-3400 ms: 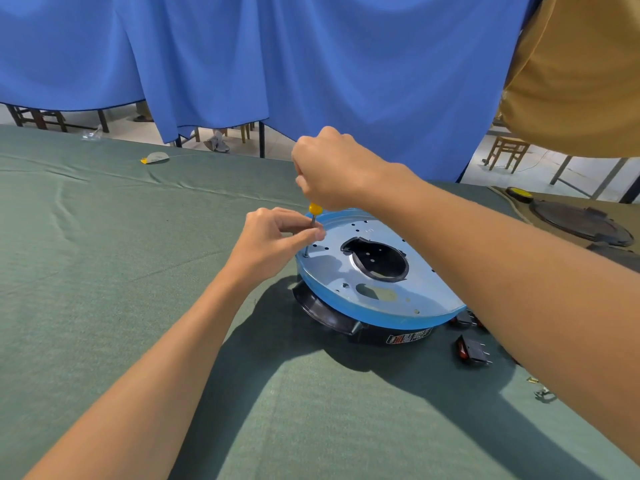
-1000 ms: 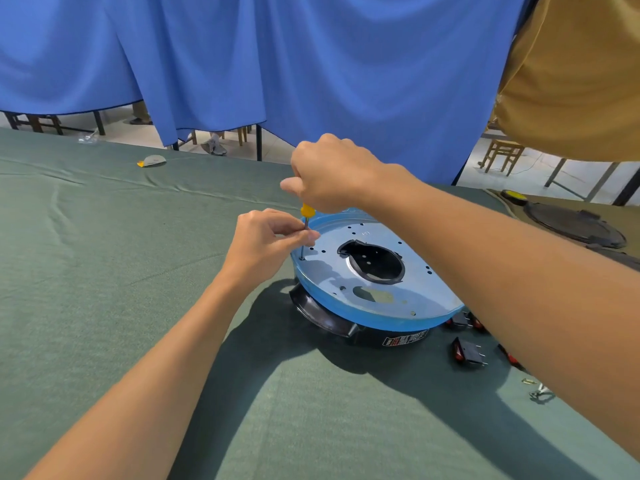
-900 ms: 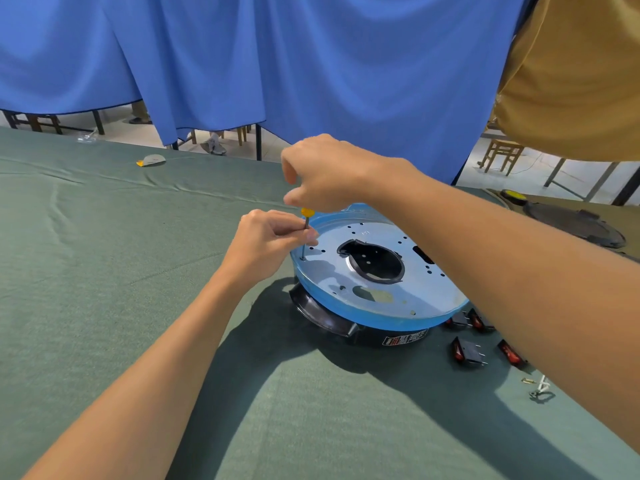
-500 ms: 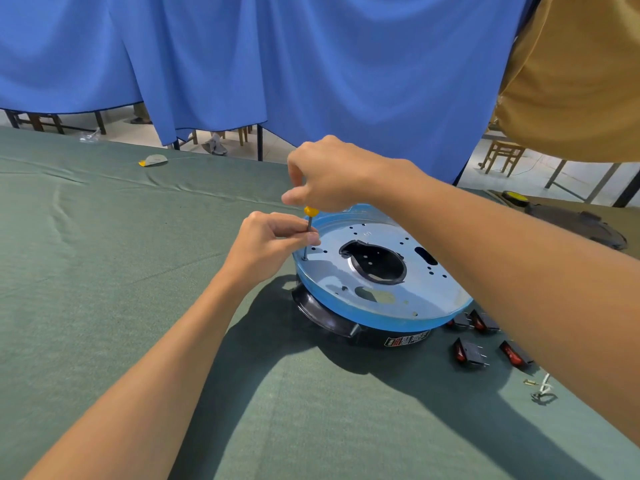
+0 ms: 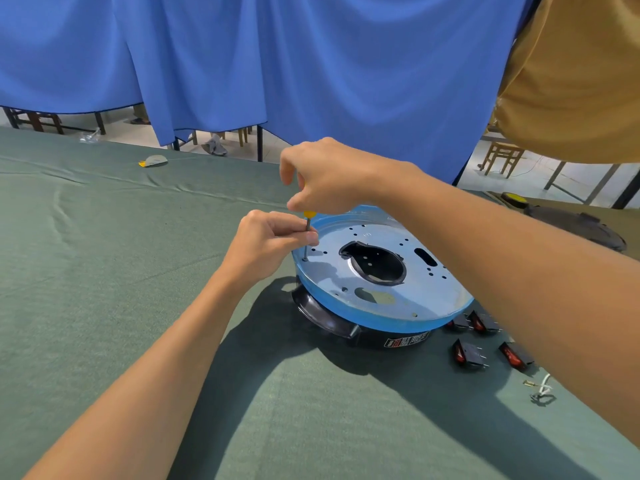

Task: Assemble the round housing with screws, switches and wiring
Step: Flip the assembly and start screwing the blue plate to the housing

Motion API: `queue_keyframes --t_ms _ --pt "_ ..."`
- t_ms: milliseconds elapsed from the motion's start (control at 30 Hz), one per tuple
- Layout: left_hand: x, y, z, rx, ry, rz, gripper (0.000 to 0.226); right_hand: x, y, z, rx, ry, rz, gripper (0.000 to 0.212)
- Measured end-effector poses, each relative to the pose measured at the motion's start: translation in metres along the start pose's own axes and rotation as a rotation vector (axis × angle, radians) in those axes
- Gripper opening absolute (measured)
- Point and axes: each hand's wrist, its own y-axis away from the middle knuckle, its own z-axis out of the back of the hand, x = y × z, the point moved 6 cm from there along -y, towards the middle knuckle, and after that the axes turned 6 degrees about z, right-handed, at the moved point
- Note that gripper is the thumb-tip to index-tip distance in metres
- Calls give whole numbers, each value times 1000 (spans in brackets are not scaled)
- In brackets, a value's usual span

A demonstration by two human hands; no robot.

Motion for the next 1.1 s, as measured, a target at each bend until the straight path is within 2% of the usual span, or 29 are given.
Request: queue_keyframes --t_ms 100,200,300,400,533,633,700,767,867,933,1000,1100 --pt "1 1 -3 82 -5 16 12 0 0 3 -99 -7 -21 20" --pt "0 3 -4 24 -7 18 10 -5 2 2 -173 90 -111 22" --pt "-2 2 -1 -65 -27 -17 13 -10 3 0 -133 60 -139 31" --pt "0 0 -2 -15 -9 -12 14 -6 1 -3 -43 -56 -54 32" --pt "1 0 -5 89 -24 1 12 -5 3 0 -168 -89 -70 33" --pt "3 1 -7 66 1 14 9 -6 8 -1 -217 -15 -156 32" --pt "4 1 -6 9 5 29 6 -7 11 -1 -218 -10 -188 32" --pt "6 0 -5 38 43 62 13 -10 12 -2 -170 -72 -186 31" --pt "12 -2 4 150 244 147 25 -9 13 -3 -149 -169 -175 34" --pt "20 -4 18 84 357 257 23 -8 15 -2 -222 -255 -193 45" --pt "33 0 21 65 349 472 20 -9 16 -4 -296 -346 -219 52" --pt "43 13 6 208 239 727 48 -11 15 -12 -333 -462 -261 44"
